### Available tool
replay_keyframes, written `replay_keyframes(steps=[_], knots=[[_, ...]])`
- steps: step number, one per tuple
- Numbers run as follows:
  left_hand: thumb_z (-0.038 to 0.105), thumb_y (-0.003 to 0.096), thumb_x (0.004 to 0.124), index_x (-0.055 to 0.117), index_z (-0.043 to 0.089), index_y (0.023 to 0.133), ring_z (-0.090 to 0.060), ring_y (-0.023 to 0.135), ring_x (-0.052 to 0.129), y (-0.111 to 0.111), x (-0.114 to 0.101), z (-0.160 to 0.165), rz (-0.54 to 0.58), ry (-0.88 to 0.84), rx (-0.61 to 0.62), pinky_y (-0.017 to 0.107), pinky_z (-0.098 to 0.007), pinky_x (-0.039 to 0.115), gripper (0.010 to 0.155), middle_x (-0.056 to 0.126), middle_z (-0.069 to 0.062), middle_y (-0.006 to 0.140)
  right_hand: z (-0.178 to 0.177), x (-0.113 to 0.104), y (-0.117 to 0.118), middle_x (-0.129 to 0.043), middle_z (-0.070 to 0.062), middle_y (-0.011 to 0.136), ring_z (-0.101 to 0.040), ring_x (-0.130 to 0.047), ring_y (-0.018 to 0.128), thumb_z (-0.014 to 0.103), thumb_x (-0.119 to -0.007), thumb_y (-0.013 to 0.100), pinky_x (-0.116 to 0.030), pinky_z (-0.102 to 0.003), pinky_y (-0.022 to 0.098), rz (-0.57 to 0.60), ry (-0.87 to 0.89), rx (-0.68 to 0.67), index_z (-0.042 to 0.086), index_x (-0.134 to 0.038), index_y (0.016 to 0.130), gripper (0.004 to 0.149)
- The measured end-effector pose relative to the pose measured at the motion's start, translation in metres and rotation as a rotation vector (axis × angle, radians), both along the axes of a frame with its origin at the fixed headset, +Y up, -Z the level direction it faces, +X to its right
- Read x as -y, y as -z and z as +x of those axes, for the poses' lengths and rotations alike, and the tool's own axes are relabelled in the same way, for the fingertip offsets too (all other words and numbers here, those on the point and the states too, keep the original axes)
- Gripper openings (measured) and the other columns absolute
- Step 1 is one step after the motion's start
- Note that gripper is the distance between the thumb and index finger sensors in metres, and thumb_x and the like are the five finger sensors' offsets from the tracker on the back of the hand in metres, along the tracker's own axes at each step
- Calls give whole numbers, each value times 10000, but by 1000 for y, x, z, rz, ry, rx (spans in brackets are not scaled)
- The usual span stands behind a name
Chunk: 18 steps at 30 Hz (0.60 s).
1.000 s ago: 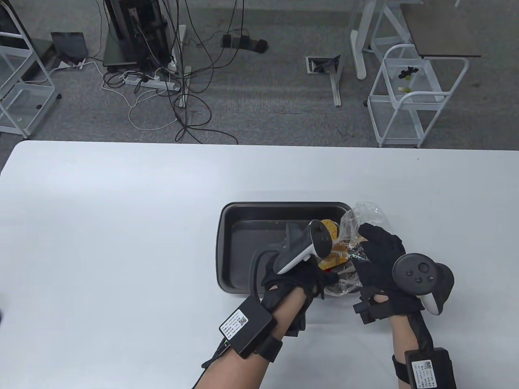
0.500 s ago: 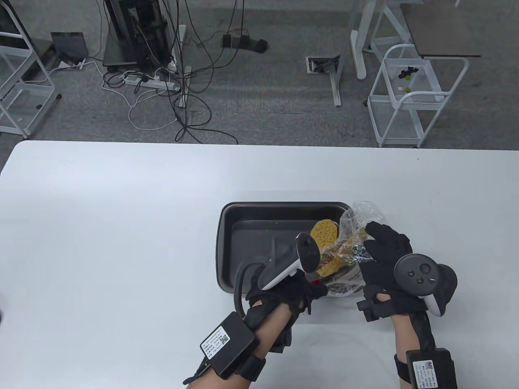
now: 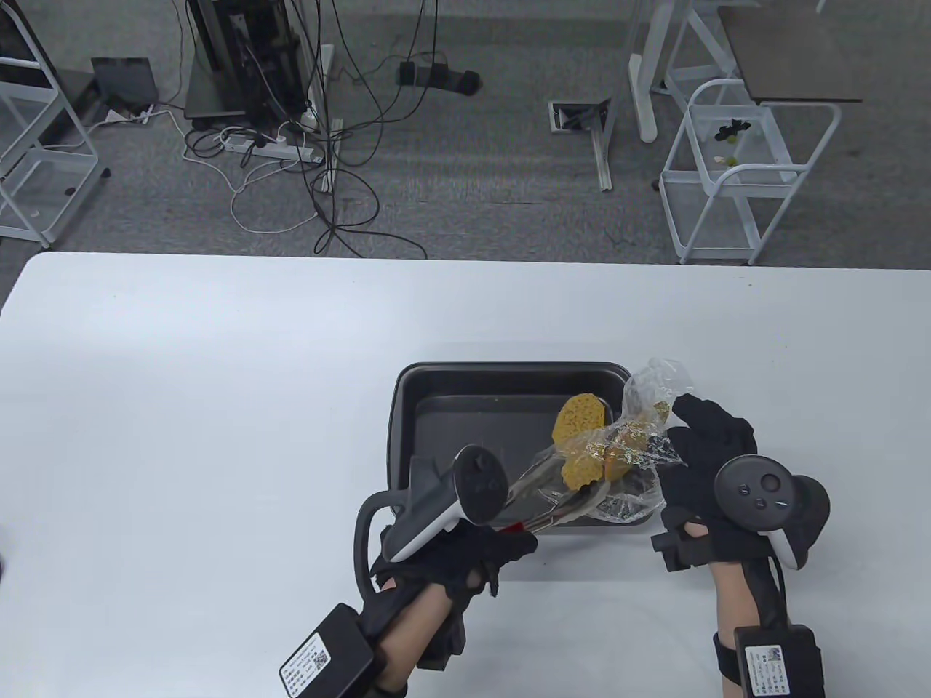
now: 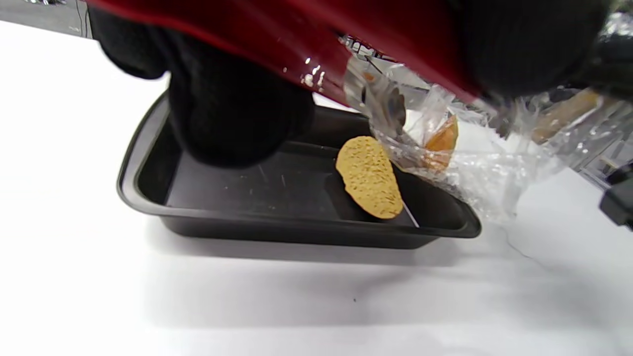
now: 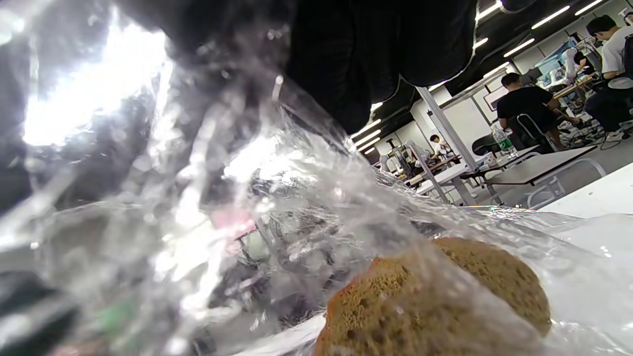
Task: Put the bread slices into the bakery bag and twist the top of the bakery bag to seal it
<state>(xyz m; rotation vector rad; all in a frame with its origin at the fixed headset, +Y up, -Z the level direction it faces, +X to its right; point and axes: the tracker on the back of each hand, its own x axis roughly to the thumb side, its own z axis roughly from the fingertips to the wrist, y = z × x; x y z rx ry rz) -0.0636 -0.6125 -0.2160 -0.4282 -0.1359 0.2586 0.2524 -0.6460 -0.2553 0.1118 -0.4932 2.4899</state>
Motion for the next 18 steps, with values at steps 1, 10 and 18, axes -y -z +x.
replay_keyframes(steps=[1, 10, 18], knots=[[743, 363, 820, 743, 85, 984, -266, 503, 1073, -1, 0, -4, -14, -17, 0, 672, -519, 761, 907, 981, -159, 787, 1, 0, 0, -768, -289, 995, -600, -685, 907, 304, -873, 439, -417, -758, 654, -1, 0, 3, -82, -952, 599, 425], [745, 365, 818, 740, 83, 986, -266, 506, 1072, -10, 0, -39, -14, -51, -37, 672, -520, 760, 910, 978, -159, 790, 16, -1, 1, -770, -290, 993, -600, -682, 909, 303, -875, 438, -416, -758, 655, 5, 17, 52, -82, -953, 595, 423], [744, 368, 814, 738, 82, 987, -266, 505, 1072, 3, 16, -53, -86, -65, -90, 669, -519, 762, 910, 978, -161, 789, 28, -2, 1, -773, -290, 990, -602, -686, 904, 302, -873, 439, -419, -758, 652, 12, 49, 87, -85, -952, 593, 424]])
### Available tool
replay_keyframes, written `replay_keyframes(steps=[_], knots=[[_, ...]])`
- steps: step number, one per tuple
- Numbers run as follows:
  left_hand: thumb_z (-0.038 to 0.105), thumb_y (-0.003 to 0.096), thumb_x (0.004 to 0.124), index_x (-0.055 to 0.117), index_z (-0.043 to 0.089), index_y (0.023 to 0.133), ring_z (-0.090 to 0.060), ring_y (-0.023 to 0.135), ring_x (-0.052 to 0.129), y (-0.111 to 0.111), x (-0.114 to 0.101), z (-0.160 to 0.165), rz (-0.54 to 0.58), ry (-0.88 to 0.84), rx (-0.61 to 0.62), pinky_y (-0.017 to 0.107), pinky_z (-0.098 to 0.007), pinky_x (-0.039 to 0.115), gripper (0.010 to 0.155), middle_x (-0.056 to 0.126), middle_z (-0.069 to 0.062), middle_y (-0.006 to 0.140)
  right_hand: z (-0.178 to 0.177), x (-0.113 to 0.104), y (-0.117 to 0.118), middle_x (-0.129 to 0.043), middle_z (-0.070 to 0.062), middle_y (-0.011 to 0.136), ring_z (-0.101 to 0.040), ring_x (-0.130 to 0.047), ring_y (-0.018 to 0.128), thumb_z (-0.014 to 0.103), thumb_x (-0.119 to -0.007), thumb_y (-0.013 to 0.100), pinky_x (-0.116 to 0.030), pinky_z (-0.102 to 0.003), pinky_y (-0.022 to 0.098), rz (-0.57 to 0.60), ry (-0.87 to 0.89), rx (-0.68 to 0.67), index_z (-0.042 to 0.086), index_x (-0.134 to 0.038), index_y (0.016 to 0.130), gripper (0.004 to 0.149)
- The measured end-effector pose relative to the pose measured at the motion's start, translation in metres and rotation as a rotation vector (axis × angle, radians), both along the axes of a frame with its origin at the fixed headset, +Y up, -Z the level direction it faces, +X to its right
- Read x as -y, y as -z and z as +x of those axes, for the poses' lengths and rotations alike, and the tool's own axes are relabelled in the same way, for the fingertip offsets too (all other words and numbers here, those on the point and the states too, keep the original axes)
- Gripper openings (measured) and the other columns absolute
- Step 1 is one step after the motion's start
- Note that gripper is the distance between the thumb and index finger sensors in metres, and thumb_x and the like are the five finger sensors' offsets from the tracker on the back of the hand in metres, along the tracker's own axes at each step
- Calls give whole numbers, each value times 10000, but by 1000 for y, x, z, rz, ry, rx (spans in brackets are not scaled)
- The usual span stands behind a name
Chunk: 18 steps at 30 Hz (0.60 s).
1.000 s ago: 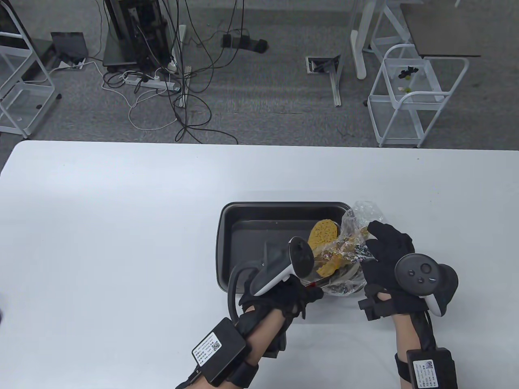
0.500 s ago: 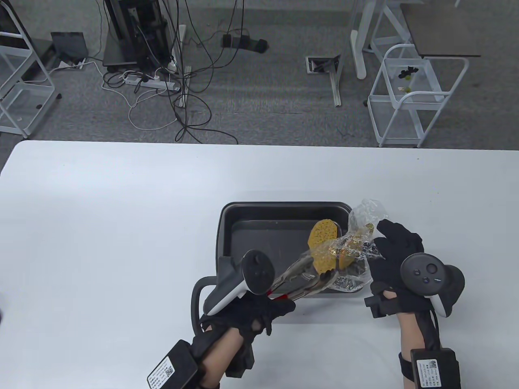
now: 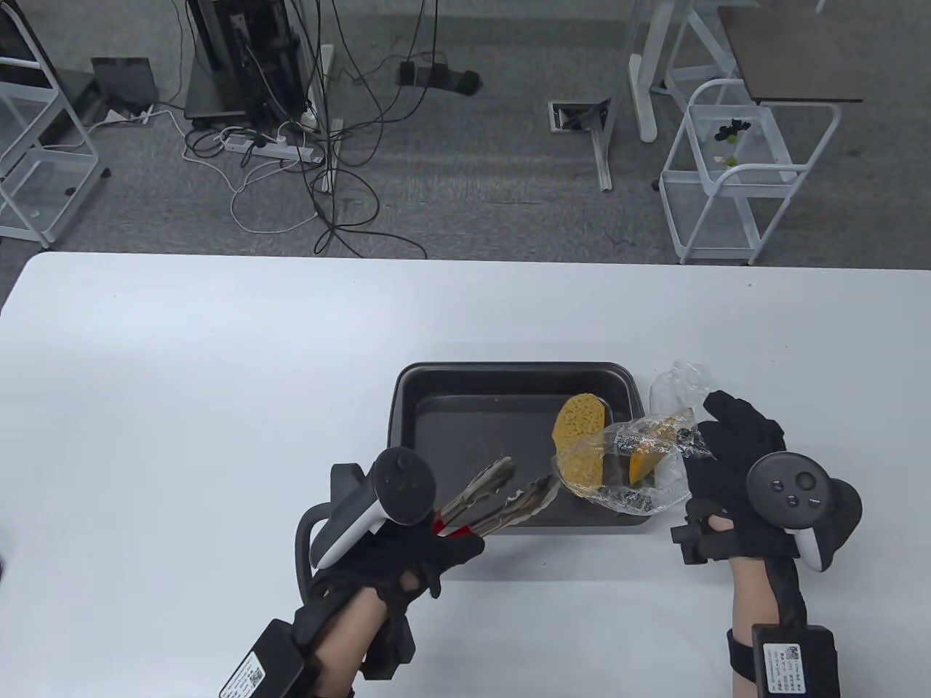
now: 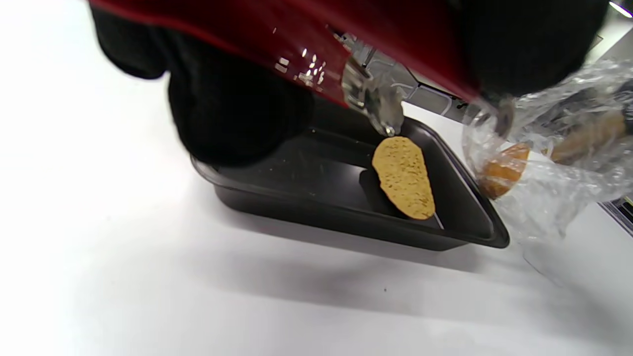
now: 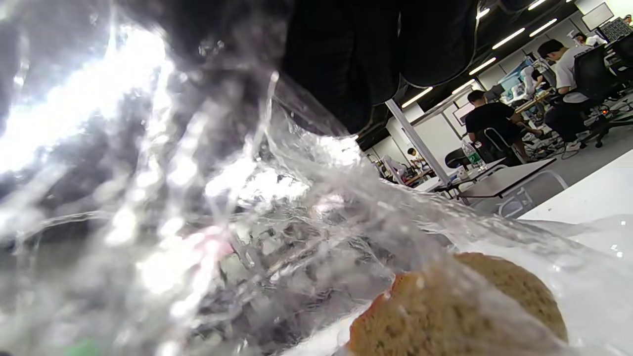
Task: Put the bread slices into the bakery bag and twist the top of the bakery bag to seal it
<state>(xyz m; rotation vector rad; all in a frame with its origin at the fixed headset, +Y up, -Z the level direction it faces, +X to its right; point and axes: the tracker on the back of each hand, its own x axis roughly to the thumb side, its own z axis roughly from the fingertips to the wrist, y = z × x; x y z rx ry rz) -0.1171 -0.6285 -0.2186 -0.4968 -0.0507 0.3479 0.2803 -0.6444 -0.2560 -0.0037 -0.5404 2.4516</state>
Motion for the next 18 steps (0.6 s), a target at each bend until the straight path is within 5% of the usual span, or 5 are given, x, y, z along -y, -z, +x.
replay_keyframes(steps=[18], knots=[[741, 367, 812, 759, 72, 986, -280, 530, 1051, 84, 60, 42, -134, 121, -68, 675, -518, 755, 913, 987, -185, 787, 14, 0, 1, -777, -292, 985, -602, -690, 900, 305, -868, 443, -423, -756, 651, 6, 65, 26, -82, -948, 600, 426]])
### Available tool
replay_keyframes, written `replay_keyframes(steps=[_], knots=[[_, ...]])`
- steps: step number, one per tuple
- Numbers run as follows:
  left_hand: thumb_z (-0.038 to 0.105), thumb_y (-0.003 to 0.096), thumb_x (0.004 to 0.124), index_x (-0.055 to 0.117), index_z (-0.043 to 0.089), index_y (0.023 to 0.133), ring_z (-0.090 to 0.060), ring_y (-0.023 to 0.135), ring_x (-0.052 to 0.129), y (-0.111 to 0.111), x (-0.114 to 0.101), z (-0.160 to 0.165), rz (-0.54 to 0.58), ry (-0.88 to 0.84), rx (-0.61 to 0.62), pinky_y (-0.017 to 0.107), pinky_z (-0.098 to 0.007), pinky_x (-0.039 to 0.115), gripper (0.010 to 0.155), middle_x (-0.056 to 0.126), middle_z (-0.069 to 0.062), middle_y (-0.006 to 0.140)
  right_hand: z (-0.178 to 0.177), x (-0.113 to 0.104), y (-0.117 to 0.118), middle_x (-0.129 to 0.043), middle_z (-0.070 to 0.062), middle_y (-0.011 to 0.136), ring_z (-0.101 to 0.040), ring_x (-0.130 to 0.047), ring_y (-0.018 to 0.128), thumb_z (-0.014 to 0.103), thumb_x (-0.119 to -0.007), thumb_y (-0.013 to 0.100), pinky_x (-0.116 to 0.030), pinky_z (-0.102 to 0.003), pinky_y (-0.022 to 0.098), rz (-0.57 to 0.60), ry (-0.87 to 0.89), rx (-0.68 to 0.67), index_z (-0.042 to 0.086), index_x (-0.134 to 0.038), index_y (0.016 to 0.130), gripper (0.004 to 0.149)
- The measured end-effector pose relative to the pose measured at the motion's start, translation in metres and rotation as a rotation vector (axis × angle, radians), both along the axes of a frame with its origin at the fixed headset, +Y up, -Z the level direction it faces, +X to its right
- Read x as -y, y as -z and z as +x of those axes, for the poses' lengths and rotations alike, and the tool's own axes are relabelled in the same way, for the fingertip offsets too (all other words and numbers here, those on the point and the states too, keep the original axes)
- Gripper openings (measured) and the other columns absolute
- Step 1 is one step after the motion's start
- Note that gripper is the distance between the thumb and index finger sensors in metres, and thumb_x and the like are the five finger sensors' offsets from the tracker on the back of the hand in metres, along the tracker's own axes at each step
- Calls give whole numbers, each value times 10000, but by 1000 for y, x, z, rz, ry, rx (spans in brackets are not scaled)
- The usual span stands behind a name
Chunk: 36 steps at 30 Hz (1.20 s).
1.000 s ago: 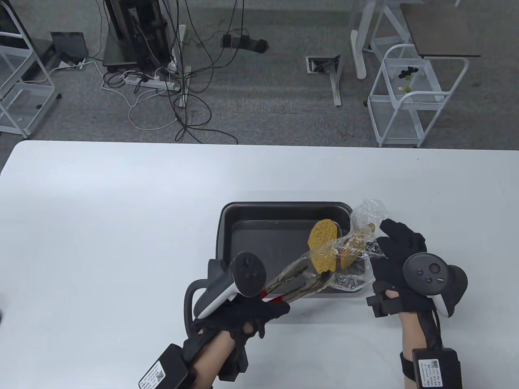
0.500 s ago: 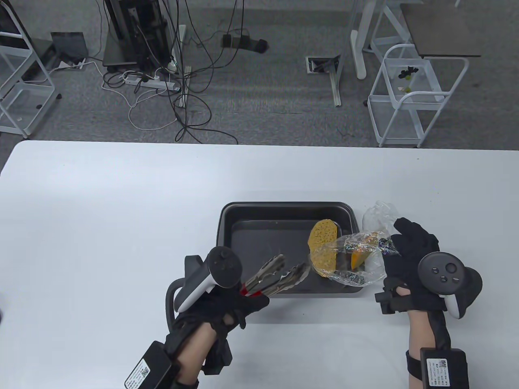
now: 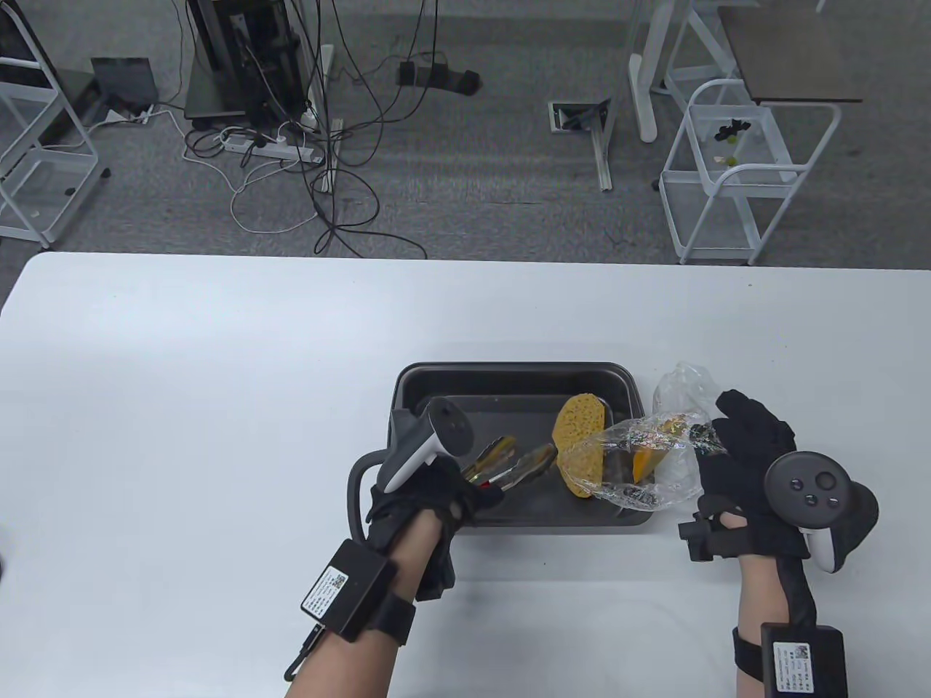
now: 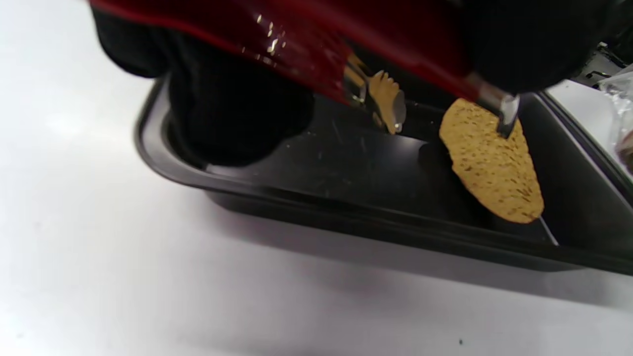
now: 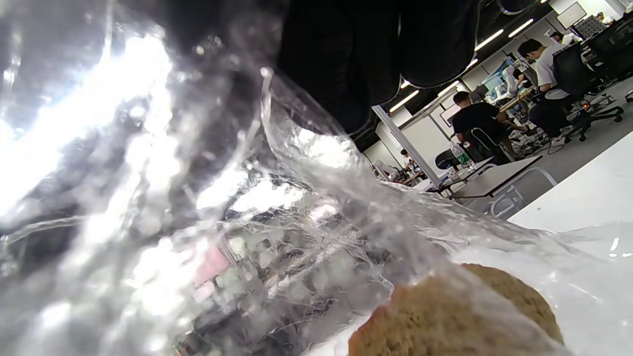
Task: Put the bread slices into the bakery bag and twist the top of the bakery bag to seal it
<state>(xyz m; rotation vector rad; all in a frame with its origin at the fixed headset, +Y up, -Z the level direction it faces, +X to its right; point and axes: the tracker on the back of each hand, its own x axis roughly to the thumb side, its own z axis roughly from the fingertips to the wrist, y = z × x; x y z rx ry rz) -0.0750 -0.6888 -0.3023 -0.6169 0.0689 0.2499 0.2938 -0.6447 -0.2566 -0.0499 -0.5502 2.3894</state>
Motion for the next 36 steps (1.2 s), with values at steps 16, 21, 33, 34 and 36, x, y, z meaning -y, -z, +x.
replay_keyframes(steps=[16, 21, 33, 34, 36], knots=[[732, 385, 811, 789, 61, 976, -273, 649, 981, 23, 30, 53, -75, -3, 59, 663, -530, 787, 895, 1046, -260, 730, 9, -2, 1, -778, -294, 983, -605, -689, 898, 307, -867, 444, -425, -756, 650, 6, 62, 0, -82, -948, 600, 427], [720, 383, 827, 797, 80, 974, -278, 654, 977, 24, 32, 66, -63, 8, 71, 665, -524, 791, 872, 1058, -251, 712, 11, -2, 0, -778, -291, 984, -604, -690, 898, 308, -867, 444, -427, -755, 650, 11, 73, -3, -81, -948, 600, 427], [649, 374, 877, 866, 107, 918, -279, 557, 1043, 18, 36, 90, 48, 66, 97, 661, -499, 810, 767, 1109, -219, 636, 13, -3, -1, -780, -293, 981, -604, -691, 897, 307, -867, 443, -430, -754, 649, 14, 89, -2, -83, -949, 597, 427], [645, 374, 879, 871, 108, 912, -275, 559, 1041, 18, 36, 90, 52, 65, 93, 660, -497, 811, 760, 1111, -215, 632, 13, -3, -1, -780, -293, 981, -603, -691, 897, 308, -867, 444, -431, -754, 649, 14, 88, -2, -82, -948, 598, 427], [642, 376, 882, 878, 111, 906, -271, 563, 1036, 18, 36, 89, 57, 61, 92, 657, -493, 815, 751, 1112, -212, 628, 13, -4, -1, -780, -293, 982, -604, -691, 896, 307, -867, 443, -430, -754, 649, 15, 89, -2, -83, -949, 597, 427]])
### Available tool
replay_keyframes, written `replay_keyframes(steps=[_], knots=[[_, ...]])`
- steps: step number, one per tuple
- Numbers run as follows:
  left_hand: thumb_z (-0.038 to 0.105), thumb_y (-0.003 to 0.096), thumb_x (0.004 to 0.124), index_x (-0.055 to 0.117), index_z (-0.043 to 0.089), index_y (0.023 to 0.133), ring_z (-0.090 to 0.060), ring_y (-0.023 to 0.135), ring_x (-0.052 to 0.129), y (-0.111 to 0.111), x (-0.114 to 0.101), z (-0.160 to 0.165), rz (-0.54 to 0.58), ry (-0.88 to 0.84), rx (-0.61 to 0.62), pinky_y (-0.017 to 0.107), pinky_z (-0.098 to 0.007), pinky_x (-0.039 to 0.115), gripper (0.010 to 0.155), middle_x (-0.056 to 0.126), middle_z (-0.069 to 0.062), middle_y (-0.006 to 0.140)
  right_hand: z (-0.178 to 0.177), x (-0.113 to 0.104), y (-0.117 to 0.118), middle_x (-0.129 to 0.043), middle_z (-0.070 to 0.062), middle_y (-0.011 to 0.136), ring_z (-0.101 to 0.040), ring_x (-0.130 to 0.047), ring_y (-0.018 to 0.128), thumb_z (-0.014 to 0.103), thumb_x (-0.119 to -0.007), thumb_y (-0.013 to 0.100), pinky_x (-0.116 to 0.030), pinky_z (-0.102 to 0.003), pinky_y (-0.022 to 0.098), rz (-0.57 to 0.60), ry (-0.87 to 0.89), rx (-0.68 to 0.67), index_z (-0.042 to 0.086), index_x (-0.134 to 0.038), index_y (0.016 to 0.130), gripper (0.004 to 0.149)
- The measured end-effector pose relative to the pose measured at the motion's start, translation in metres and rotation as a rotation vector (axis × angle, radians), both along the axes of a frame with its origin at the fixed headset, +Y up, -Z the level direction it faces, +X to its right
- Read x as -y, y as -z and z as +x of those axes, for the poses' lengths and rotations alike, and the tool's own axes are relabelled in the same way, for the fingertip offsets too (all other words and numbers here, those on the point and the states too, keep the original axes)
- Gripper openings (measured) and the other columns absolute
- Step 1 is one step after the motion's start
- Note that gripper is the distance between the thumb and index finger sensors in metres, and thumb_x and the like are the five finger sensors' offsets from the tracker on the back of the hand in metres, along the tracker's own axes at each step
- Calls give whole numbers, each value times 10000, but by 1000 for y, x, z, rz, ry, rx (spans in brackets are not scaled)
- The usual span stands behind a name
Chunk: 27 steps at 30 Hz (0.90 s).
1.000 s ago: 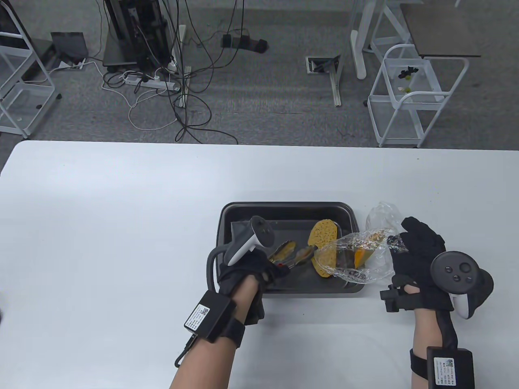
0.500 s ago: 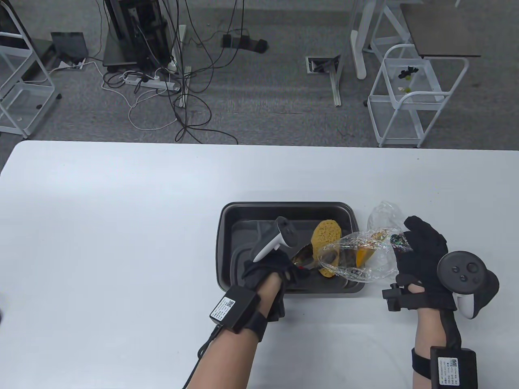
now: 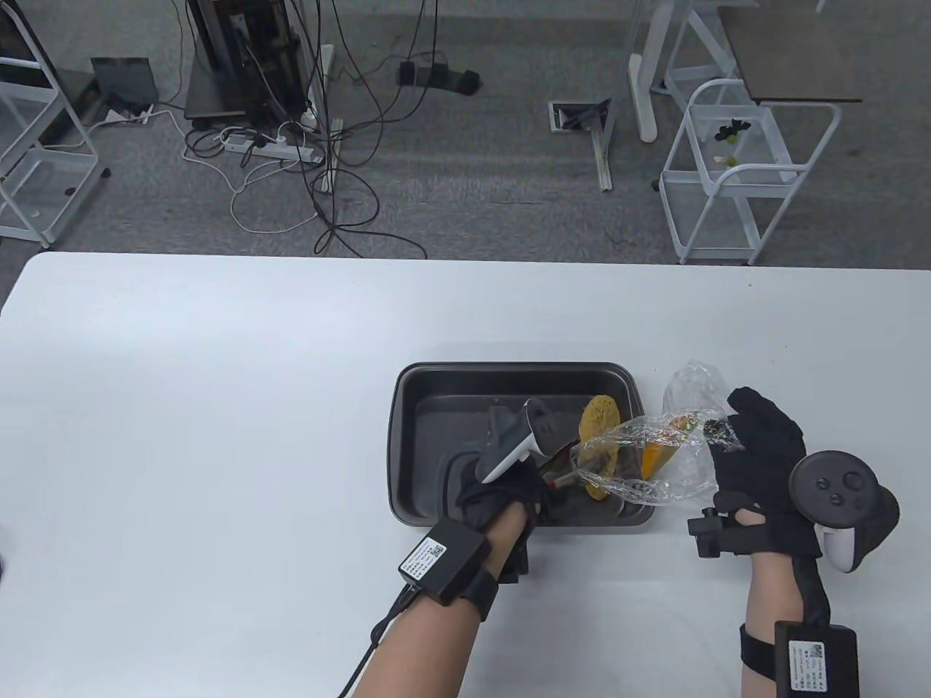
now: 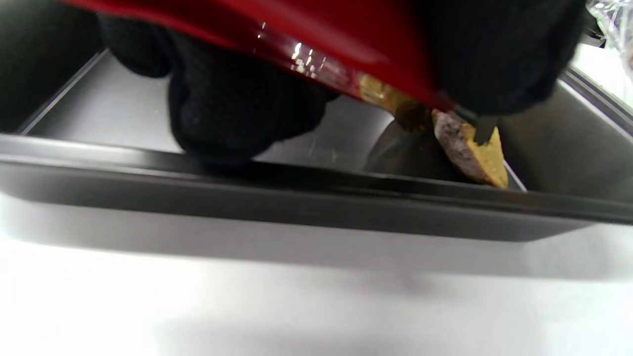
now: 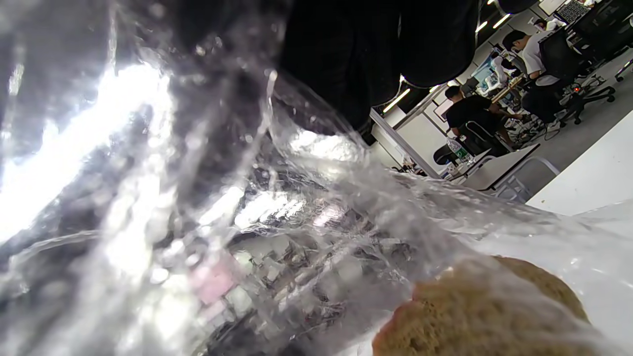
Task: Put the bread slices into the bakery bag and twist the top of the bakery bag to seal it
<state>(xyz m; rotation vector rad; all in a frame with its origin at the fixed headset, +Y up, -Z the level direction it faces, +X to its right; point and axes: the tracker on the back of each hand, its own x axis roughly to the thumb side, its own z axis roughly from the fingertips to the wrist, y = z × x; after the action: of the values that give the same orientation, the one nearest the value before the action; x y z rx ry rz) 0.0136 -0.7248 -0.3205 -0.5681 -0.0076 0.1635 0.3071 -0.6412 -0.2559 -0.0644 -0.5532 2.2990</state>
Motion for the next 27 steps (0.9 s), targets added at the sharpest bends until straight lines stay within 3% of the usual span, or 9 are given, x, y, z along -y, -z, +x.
replay_keyframes(steps=[6, 14, 27], knots=[[629, 371, 894, 881, 133, 885, -266, 506, 1056, -4, -4, -3, 54, 24, -4, 658, -486, 812, 714, 1100, -164, 637, 0, -1, 0, -779, -291, 983, -603, -689, 898, 307, -866, 444, -430, -753, 650, 5, 1, 4, -83, -947, 599, 427], [627, 345, 922, 859, 178, 883, -251, 467, 1069, -24, -24, -15, 262, 207, 54, 683, -486, 776, 704, 1053, -79, 695, 0, -2, -2, -789, -289, 975, -599, -698, 893, 307, -867, 442, -433, -752, 650, 39, -56, 74, -85, -947, 596, 428], [630, 318, 938, 849, 189, 880, -247, 472, 1058, -65, -46, -78, 501, 396, 119, 694, -486, 761, 720, 1020, -66, 712, -3, 8, -1, -799, -280, 967, -593, -709, 888, 308, -867, 439, -440, -747, 652, 86, -196, 226, -84, -946, 593, 429]])
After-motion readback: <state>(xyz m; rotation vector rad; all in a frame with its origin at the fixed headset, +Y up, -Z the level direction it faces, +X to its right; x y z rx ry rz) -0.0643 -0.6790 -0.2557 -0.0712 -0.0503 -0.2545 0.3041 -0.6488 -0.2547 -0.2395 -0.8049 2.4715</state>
